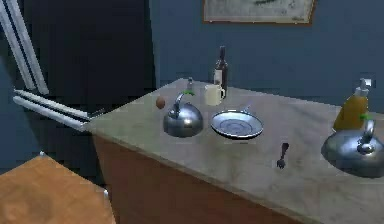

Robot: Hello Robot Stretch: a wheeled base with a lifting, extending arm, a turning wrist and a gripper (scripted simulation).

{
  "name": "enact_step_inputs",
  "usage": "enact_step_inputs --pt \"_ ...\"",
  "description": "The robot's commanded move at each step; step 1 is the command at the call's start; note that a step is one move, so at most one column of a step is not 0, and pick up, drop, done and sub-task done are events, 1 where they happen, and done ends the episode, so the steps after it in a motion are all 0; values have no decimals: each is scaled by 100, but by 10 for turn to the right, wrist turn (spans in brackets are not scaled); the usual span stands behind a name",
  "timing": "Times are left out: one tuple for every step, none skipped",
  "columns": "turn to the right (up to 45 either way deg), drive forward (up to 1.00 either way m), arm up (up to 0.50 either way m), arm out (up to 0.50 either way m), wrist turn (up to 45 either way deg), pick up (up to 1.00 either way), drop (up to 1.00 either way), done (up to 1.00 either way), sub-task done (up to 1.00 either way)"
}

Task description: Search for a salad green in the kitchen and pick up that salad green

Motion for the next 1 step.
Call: enact_step_inputs --pt "450 0 0 0 0 0 0 0 0"
